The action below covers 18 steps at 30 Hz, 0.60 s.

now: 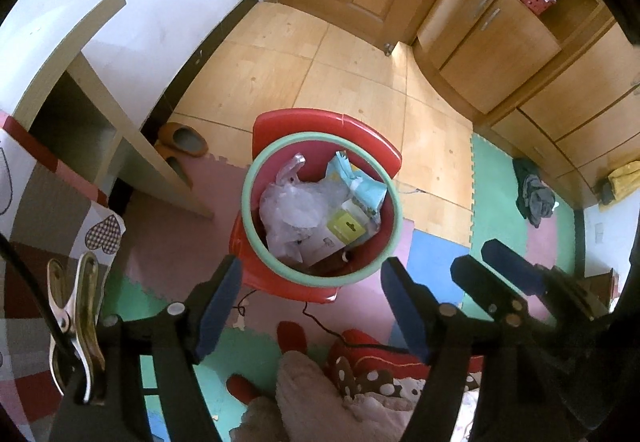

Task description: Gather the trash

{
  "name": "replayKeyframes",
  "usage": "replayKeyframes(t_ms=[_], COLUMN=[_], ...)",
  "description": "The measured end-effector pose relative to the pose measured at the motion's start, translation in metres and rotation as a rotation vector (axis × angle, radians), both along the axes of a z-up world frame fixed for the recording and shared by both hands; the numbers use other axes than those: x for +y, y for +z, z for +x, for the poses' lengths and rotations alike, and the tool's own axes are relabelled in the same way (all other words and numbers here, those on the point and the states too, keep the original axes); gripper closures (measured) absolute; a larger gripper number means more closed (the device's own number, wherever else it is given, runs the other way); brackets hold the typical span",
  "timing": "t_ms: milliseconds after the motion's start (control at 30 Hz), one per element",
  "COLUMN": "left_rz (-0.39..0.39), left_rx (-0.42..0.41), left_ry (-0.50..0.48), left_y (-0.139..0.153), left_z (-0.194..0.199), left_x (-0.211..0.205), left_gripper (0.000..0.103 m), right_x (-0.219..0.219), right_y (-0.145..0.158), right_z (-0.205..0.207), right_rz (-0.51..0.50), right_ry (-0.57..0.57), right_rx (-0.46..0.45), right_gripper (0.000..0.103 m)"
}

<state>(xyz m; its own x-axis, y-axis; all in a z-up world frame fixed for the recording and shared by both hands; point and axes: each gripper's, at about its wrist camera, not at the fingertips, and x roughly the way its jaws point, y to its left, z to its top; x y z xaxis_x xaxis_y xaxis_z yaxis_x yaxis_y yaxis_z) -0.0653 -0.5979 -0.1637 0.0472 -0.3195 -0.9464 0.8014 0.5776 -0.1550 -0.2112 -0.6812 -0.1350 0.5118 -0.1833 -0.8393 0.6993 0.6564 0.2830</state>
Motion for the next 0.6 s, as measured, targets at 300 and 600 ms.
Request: replayKeyframes(t_ms=[300,600], left_rz=[0.003,0.004], left_rx=[0.0,-0.001], left_ry=[-0.001,-0.002], left_y=[0.0033,0.004], left_z=[-0.0043,-0.0055], left_x=[0.0034,0.0033], left_gripper=[0.028,0.028], right_x=[0.0008,0.0001], right_y=[0.0004,0.0005], right_z=[-0.0026,-0.0046], right_rz=[0.0,0.005], right_ry=[-0.004,-0.004], right_rx=[-0.001,-0.001], right_gripper=[0.062,0.062])
